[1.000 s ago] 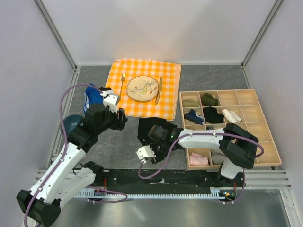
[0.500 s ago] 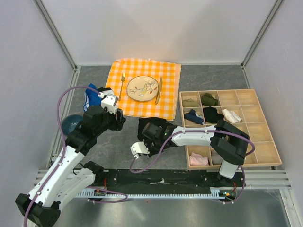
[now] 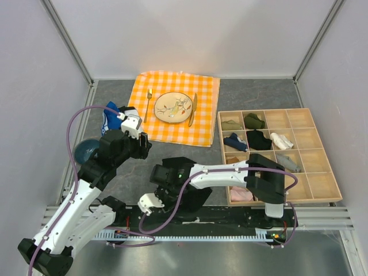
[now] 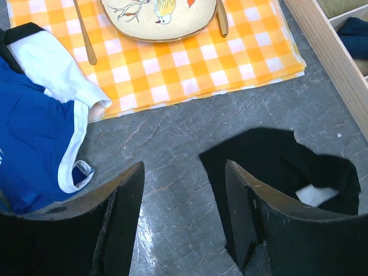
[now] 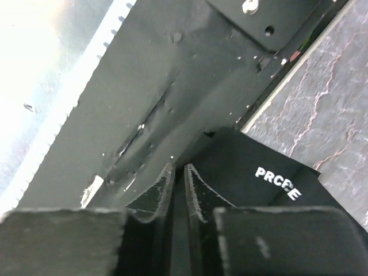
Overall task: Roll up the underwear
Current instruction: Flatten out the underwear at the center of the board.
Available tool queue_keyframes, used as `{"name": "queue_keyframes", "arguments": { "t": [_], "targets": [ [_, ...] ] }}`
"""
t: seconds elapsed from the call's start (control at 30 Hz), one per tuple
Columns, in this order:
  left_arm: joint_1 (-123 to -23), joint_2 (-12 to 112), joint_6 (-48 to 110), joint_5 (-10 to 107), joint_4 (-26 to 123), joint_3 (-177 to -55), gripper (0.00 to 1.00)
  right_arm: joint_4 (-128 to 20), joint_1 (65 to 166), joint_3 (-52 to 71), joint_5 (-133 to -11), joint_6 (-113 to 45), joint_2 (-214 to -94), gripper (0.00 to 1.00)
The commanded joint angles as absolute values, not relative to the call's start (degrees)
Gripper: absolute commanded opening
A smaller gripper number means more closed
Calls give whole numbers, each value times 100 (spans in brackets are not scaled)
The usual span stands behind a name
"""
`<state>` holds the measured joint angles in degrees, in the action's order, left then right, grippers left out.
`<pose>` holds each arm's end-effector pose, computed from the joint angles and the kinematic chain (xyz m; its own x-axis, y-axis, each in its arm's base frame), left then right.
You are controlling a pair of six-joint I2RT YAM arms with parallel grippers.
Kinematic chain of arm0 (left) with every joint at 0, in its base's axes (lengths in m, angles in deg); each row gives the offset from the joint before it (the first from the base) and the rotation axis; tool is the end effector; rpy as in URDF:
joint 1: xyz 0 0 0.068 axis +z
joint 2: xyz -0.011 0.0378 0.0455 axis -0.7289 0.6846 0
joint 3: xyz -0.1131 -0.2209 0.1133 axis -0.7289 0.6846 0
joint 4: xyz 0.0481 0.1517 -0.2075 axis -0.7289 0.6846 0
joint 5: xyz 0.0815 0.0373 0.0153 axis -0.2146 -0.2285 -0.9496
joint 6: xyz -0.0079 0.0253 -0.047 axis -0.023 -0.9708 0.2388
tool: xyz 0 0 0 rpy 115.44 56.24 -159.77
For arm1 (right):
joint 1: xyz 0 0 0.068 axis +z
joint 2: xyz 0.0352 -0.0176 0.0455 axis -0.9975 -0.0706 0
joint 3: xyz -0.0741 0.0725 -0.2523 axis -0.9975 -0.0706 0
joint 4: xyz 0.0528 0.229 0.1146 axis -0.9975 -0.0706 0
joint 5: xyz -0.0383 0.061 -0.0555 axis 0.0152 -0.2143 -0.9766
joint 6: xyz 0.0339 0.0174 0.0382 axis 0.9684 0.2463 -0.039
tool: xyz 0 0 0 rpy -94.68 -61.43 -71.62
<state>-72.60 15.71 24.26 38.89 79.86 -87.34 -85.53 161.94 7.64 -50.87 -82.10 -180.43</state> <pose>0.1457 -0.0694 0.3090 -0.4377 0.1107 -0.8923 0.3758 0.9241 -0.0698 0.0753 0.3726 0.1837 0.4286 -0.6792 -0.5958 -0.8203 -0.5690 0.0586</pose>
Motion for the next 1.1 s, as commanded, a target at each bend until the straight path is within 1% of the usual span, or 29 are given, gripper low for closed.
{"name": "queue_keyframes", "arguments": {
  "t": [0.0, 0.07, 0.1, 0.17, 0.2, 0.23, 0.3, 0.33, 0.43, 0.53, 0.83, 0.9, 1.0, 1.03, 1.07],
  "targets": [
    [-7272, 1528, 2230, 3801, 7834, -8710, 65, -9106, 15996, 1218, -4563, -8112, -18356, 24],
    [-7272, 1537, 2230, 3845, 7825, -8701, 65, -9449, 15698, 1235, -4185, -8288, -18260, 34],
    [-7272, 1537, 2230, 3854, 7816, -8701, 66, -9537, 15558, 1253, -3835, -8332, -18190, 38],
    [-7272, 1563, 2239, 3889, 7807, -8684, 66, -9661, 15066, 1235, -3622, -8376, -17848, 43],
    [-7272, 1564, 2239, 3924, 7790, -8684, 66, -9643, 14873, 1192, -3534, -8376, -17742, 44],
    [-7272, 1572, 2239, 3942, 7789, -8675, 67, -9608, 14470, 1157, -3524, -8350, -17576, 45],
    [-7272, 1625, 2247, 4021, 7781, -8657, 67, -9364, 14055, 964, -3646, -7912, -17452, 45],
    [-7272, 1634, 2256, 4021, 7781, -8649, 67, -8849, 13670, 841, -4030, -7597, -17416, 46],
    [-7272, 1739, 2256, 4179, 7789, -8657, 67, -8108, 13089, 506, -4927, -6769, -17503, 47],
    [-7272, 1801, 2256, 4197, 7798, -8666, 67, -8079, 12815, 550, -5097, -6548, -17767, 47],
    [-7272, 1818, 2265, 4258, 7798, -8649, 67, -7964, 12796, 646, -5167, -6214, -18259, 46],
    [-7272, 1810, 2265, 4267, 7807, -8649, 67, -7973, 12788, 699, -5133, -6153, -18373, 45],
    [-7272, 1810, 2265, 4302, 7798, -8649, 67, -8043, 12779, 734, -4861, -6100, -18426, 34],
    [-7272, 1818, 2265, 4328, 7798, -8649, 67, -8052, 12770, 743, -4808, -6091, -18427, 24],
    [-7272, 1818, 2265, 4337, 7781, -8640, 67, -8070, 12770, 761, -4781, -6091, -18427, 17]
  ]
}}
